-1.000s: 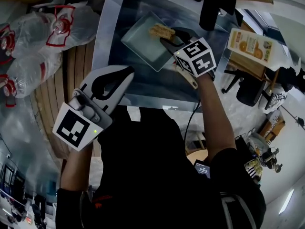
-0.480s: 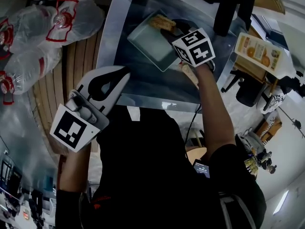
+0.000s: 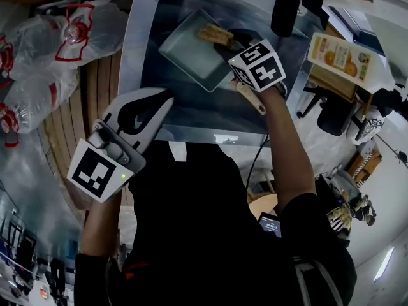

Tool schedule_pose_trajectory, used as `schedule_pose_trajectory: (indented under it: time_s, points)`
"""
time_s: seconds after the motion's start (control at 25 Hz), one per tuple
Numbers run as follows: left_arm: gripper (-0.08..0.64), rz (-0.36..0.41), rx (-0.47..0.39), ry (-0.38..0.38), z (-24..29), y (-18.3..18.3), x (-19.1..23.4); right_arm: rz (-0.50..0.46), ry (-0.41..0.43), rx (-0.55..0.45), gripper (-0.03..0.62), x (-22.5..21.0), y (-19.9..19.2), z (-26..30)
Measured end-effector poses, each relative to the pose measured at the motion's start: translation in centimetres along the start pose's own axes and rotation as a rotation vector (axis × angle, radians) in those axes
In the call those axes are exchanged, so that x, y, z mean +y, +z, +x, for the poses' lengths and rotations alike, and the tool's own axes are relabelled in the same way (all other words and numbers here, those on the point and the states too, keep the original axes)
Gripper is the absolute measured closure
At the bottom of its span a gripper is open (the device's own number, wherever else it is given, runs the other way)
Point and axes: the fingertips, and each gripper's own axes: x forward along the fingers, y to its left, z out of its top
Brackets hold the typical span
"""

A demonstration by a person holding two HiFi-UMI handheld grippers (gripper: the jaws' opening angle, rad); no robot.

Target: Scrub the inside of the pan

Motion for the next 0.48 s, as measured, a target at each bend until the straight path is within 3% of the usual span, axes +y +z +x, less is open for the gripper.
schedule_pose_trajectory:
  time_s: [0.48]
  points:
    - [0.537, 0.032, 0.045, -0.063, 3.7, -0.4, -3.2, 0.006, -0.001, 0.064, 0.394, -0.6, -5.1, -2.3]
